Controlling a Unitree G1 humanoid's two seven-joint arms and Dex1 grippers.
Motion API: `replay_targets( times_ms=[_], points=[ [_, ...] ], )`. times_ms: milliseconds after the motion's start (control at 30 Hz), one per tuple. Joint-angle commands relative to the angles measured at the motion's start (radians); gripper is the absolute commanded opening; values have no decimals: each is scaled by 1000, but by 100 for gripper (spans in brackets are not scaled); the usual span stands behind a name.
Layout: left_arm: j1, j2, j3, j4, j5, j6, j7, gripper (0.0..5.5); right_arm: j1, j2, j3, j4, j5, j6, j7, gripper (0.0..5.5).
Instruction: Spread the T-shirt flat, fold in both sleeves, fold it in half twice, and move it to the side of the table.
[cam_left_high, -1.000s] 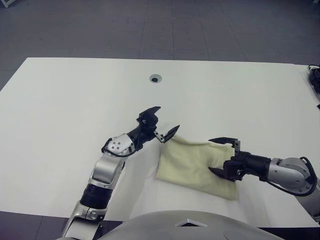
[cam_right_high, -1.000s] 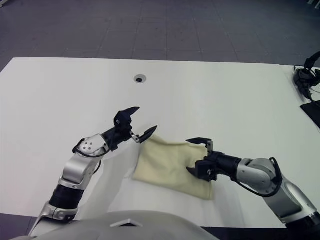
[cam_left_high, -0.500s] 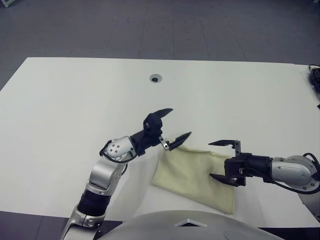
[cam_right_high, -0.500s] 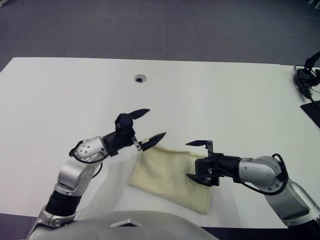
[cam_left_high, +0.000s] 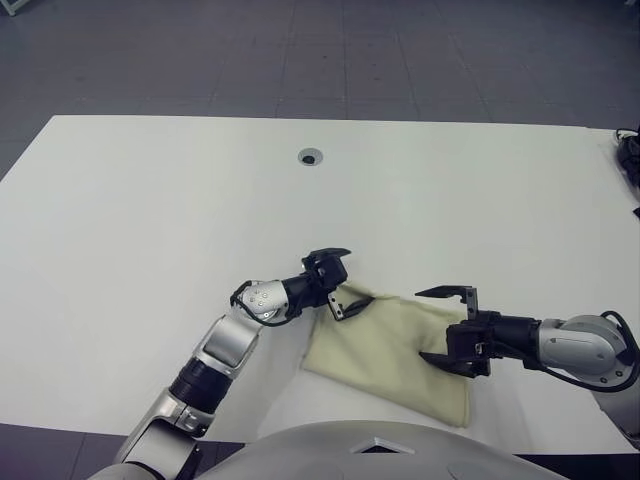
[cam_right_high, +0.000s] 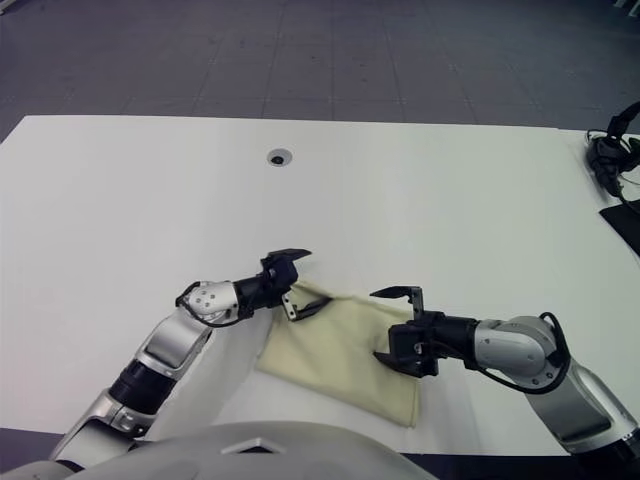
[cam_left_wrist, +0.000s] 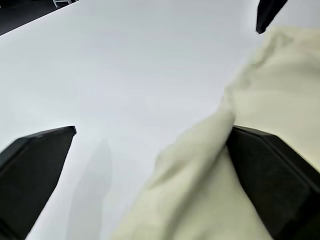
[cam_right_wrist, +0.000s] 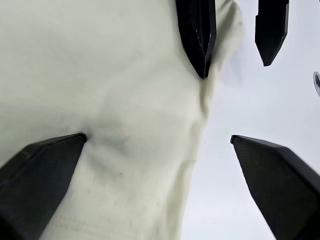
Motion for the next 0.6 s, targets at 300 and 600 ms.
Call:
replay_targets(
  times_ms=[300,600],
  points=[
    [-35,-37,129,126,-48,-94,27,540,37,5,48,29,-66,17,3,539],
    [-28,2,170,198,-3,-136,49,540,-2,33,7,5,-2,29,-18,539]
  ],
)
